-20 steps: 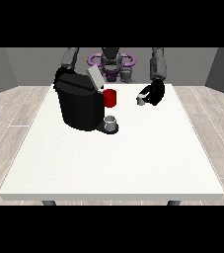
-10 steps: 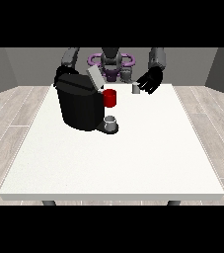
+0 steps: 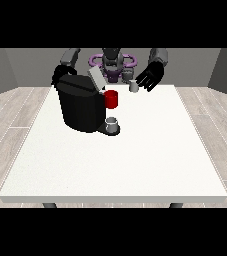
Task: Insert the coffee pod into the coffee machine and close the lid
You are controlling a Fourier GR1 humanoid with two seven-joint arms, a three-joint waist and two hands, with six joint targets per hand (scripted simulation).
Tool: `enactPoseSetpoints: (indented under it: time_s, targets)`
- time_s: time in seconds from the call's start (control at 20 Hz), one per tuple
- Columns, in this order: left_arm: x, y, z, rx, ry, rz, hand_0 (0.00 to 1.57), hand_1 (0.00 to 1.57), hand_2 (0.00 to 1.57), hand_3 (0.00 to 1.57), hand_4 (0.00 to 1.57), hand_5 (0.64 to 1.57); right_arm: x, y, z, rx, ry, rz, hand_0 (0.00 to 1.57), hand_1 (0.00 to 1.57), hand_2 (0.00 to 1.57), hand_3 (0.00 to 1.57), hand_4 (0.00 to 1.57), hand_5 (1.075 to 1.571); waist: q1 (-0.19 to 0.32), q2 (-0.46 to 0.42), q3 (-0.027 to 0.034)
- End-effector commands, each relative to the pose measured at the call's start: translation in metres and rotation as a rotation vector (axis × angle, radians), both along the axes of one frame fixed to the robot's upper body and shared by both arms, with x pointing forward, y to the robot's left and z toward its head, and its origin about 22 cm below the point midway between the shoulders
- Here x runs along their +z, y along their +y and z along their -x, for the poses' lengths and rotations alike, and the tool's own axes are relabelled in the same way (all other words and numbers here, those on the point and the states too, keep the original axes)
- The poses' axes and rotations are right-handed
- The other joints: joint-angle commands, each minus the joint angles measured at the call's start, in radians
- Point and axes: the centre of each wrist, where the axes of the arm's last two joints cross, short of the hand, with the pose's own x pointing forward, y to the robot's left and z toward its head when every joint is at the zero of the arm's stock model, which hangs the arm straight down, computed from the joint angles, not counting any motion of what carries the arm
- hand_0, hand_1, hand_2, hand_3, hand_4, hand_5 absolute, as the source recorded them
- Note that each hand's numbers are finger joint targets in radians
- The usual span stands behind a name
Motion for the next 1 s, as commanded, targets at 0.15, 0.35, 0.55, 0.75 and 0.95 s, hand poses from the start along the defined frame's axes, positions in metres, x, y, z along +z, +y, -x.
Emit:
enactPoseSetpoints:
  time_s: [0.15, 0.35, 0.55, 0.75, 0.95]
  targets:
    - [0.068, -0.01, -0.016, 0.044, -0.084, 0.055, 1.27, 1.27, 1.31, 1.24, 0.51, 1.571, 0.011, -0.001, -0.008, 0.015, -0.042, 0.021, 0.0, 0.0, 0.0, 0.0, 0.51, 1.571, -0.054, 0.063, 0.0003]
    - [0.085, 0.0, -0.018, 0.037, -0.101, 0.068, 1.26, 1.26, 1.29, 1.22, 0.47, 1.571, 0.043, 0.02, -0.016, 0.026, -0.078, 0.028, 0.0, 0.0, 0.0, 0.0, 0.5, 1.571, -0.082, 0.079, -0.0002]
    - [0.097, -0.014, -0.019, 0.004, -0.137, 0.033, 1.28, 1.28, 1.34, 1.28, 0.52, 1.571, 0.034, 0.001, -0.017, -0.017, -0.106, 0.038, 0.0, 0.0, 0.0, 0.0, 0.52, 1.571, -0.077, 0.098, 0.0003]
    - [0.095, -0.008, -0.021, 0.083, -0.144, 0.019, 1.28, 1.28, 1.31, 1.23, 0.5, 1.571, 0.038, 0.012, -0.007, 0.042, -0.098, 0.041, 0.0, 0.0, 0.0, 0.0, 0.53, 1.571, -0.124, 0.096, 0.0001]
    - [0.118, -0.007, -0.02, 0.038, -0.202, 0.02, 1.31, 1.31, 1.33, 1.24, 0.49, 1.571, 0.04, 0.003, -0.013, 0.016, -0.133, 0.032, 0.0, 0.0, 0.0, 0.0, 0.48, 1.571, -0.113, 0.149, 0.0002]
